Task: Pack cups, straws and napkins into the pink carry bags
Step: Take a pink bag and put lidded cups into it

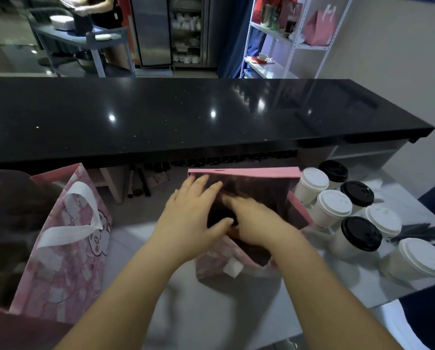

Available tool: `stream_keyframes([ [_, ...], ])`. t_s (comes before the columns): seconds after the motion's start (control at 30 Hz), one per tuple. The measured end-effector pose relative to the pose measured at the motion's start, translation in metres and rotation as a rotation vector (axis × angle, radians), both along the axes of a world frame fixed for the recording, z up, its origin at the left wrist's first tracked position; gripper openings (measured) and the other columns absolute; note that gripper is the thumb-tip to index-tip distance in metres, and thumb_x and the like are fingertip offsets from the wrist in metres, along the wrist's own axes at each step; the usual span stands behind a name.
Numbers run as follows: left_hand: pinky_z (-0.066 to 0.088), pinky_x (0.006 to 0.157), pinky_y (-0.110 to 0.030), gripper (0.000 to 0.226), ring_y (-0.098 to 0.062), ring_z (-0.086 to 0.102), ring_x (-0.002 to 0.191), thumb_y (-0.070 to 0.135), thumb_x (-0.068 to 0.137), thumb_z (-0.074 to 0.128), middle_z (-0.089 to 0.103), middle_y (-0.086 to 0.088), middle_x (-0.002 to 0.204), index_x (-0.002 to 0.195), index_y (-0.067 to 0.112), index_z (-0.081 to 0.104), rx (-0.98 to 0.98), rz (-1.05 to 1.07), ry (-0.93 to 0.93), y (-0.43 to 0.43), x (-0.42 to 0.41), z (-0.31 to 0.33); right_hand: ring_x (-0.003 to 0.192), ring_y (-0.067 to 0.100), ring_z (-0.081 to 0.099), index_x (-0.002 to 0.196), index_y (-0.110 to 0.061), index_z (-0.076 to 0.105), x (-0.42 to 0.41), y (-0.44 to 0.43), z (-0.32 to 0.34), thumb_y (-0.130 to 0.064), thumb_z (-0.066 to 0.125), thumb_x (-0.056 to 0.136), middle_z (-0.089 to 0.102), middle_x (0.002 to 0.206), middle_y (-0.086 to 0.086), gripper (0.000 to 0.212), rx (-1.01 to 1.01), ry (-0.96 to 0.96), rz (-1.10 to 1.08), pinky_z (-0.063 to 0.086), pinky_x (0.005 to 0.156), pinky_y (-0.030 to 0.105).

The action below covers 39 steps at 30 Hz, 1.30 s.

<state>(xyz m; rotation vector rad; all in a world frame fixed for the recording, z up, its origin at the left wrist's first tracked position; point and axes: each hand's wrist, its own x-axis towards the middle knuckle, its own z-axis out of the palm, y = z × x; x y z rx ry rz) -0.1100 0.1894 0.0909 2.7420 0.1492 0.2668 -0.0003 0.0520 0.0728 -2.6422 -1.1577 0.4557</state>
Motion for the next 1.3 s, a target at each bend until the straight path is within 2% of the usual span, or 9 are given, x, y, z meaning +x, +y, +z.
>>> stream_keyframes([
  [0.1,0.034,0.103,-0.041,0.057,-0.020,0.035,0.129,0.048,0.087,0.056,0.047,0.004,0.135,0.140,0.029,0.046,0.099,0.079,-0.089,-0.010,0.003,0.014,0.117,0.012,0.053,0.141,-0.045,0.037,0.007,-0.026,0.033,-0.040,0.065,0.084,0.055,0.134,-0.013,0.064,0.146,-0.025,-0.040,0.048,0.095,0.036],
  [0.2,0.034,0.095,-0.039,0.052,-0.020,0.040,0.119,0.044,0.087,0.056,0.050,0.007,0.125,0.137,0.032,0.048,0.164,0.117,-0.129,-0.029,0.011,0.025,0.106,0.008,0.057,0.128,-0.041,0.053,0.012,-0.062,0.051,-0.036,0.069,0.084,0.063,0.119,-0.015,0.048,0.260,-0.145,-0.096,0.049,0.089,0.031],
  [0.4,0.032,0.097,-0.041,0.044,-0.020,0.041,0.121,0.039,0.089,0.053,0.050,0.006,0.126,0.132,0.031,0.050,0.120,0.062,-0.125,-0.104,0.059,0.032,0.104,0.019,0.056,0.114,-0.019,0.069,0.022,-0.142,0.053,-0.021,0.074,0.081,0.068,0.108,-0.005,0.033,0.383,-0.345,-0.097,0.046,0.089,0.038],
  [0.57,0.035,0.093,-0.042,0.037,-0.023,0.043,0.115,0.040,0.091,0.049,0.053,0.002,0.120,0.125,0.028,0.055,0.130,0.005,-0.060,-0.179,0.099,0.029,0.111,0.015,0.050,0.114,-0.023,0.067,0.038,-0.222,0.036,-0.022,0.076,0.078,0.064,0.115,-0.008,0.037,0.368,-0.348,-0.228,0.042,0.092,0.030],
  [0.8,0.033,0.093,-0.038,0.037,-0.022,0.043,0.118,0.036,0.090,0.051,0.054,0.007,0.126,0.126,0.031,0.054,0.107,-0.058,-0.082,-0.266,0.121,0.006,0.109,0.021,0.051,0.118,-0.033,0.061,0.075,-0.303,-0.008,-0.034,0.071,0.076,0.061,0.114,-0.010,0.043,0.144,-0.238,-0.326,0.043,0.089,0.035],
  [0.9,0.032,0.096,-0.036,0.038,-0.020,0.042,0.119,0.034,0.090,0.049,0.054,0.009,0.126,0.127,0.032,0.054,0.081,0.000,-0.010,-0.281,0.119,-0.021,0.126,0.024,0.036,0.136,-0.034,0.045,0.081,-0.311,-0.039,-0.039,0.074,0.074,0.043,0.139,-0.006,0.069,0.055,-0.105,-0.293,0.034,0.104,0.034],
  [1.03,0.034,0.102,-0.037,0.041,-0.020,0.041,0.123,0.032,0.089,0.049,0.053,0.009,0.129,0.130,0.033,0.052,0.026,0.090,0.089,-0.286,0.110,-0.054,0.143,0.032,0.007,0.149,-0.036,0.018,0.085,-0.305,-0.067,-0.041,0.068,0.080,0.012,0.159,-0.002,0.086,-0.043,-0.136,-0.261,0.023,0.114,0.047],
  [1.1,0.035,0.101,-0.036,0.042,-0.019,0.041,0.123,0.031,0.088,0.051,0.053,0.009,0.129,0.131,0.033,0.052,0.007,0.129,0.101,-0.288,0.105,-0.064,0.143,0.032,0.010,0.149,-0.031,0.020,0.084,-0.302,-0.076,-0.038,0.067,0.082,0.016,0.158,0.001,0.082,-0.066,-0.226,-0.220,0.025,0.113,0.047],
  [1.3,0.037,0.098,-0.039,0.041,-0.019,0.043,0.123,0.028,0.088,0.055,0.054,0.010,0.129,0.129,0.031,0.054,-0.050,0.255,0.084,-0.294,0.089,-0.076,0.122,0.032,0.041,0.133,-0.021,0.055,0.075,-0.314,-0.091,-0.019,0.066,0.078,0.050,0.138,0.001,0.056,0.263,-0.273,-0.138,0.041,0.097,0.041],
])
